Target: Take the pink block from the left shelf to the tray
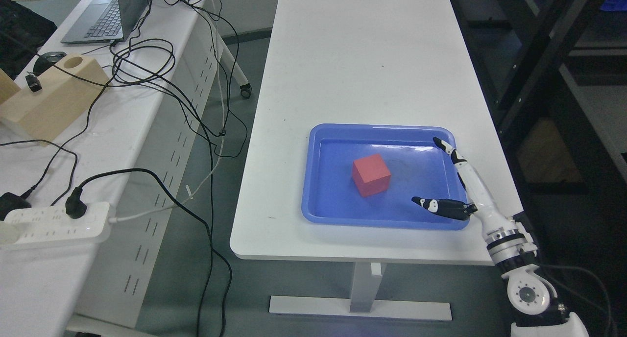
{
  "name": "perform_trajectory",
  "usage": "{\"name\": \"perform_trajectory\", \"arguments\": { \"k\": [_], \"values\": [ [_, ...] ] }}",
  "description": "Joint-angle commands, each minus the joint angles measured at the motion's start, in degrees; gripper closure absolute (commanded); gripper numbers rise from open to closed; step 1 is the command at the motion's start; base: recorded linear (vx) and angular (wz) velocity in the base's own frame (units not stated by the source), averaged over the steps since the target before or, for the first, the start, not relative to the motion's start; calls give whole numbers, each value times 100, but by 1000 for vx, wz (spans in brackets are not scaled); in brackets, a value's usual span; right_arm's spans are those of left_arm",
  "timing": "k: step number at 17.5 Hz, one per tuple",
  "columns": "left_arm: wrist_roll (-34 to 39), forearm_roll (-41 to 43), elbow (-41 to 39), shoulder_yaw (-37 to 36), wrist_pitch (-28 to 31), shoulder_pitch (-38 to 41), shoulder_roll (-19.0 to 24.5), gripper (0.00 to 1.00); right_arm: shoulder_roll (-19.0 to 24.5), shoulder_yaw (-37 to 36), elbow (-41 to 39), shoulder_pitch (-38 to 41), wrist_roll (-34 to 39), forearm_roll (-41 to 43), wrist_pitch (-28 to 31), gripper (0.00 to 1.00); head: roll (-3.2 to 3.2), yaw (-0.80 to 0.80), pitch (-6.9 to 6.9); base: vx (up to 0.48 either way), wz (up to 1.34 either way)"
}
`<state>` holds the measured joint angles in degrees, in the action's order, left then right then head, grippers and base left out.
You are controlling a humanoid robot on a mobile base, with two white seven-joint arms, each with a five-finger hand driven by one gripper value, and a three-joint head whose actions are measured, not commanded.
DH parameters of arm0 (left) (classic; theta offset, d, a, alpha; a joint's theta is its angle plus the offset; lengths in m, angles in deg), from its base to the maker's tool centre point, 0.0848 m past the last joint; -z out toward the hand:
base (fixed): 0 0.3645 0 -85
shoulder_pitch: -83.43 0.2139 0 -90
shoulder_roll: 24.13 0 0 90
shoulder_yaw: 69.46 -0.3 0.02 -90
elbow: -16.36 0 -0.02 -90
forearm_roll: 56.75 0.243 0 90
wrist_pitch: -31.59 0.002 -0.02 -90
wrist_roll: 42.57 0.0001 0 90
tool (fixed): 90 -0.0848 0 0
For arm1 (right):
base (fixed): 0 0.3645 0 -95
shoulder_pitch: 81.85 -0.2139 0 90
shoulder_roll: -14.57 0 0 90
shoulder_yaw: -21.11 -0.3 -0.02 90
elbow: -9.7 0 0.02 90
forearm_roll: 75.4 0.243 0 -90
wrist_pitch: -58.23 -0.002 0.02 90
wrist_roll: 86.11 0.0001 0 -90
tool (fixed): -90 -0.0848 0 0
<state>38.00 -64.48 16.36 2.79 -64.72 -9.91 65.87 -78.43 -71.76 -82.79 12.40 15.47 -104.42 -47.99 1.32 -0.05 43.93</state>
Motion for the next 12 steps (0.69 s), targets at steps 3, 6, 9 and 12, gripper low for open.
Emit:
{"name": "perform_trajectory", "arguments": {
  "k": [3, 6, 9, 12],
  "values": [
    [2, 0, -100, 0, 7, 0, 100, 0, 45, -530, -14, 586, 54, 5116, -22, 0, 0, 0, 0, -51, 0],
    [2, 0, -100, 0, 7, 0, 100, 0, 71, -749, -110, 665, 772, 5634, -22, 0, 0, 0, 0, -67, -19],
    [2, 0, -100, 0, 7, 0, 100, 0, 80, -943, -111, 674, 951, 5846, -22, 0, 0, 0, 0, -86, -57],
    [2, 0, -100, 0, 7, 0, 100, 0, 71, -1057, -84, 779, 942, 5846, -22, 0, 0, 0, 0, -80, -148]
  ]
}}
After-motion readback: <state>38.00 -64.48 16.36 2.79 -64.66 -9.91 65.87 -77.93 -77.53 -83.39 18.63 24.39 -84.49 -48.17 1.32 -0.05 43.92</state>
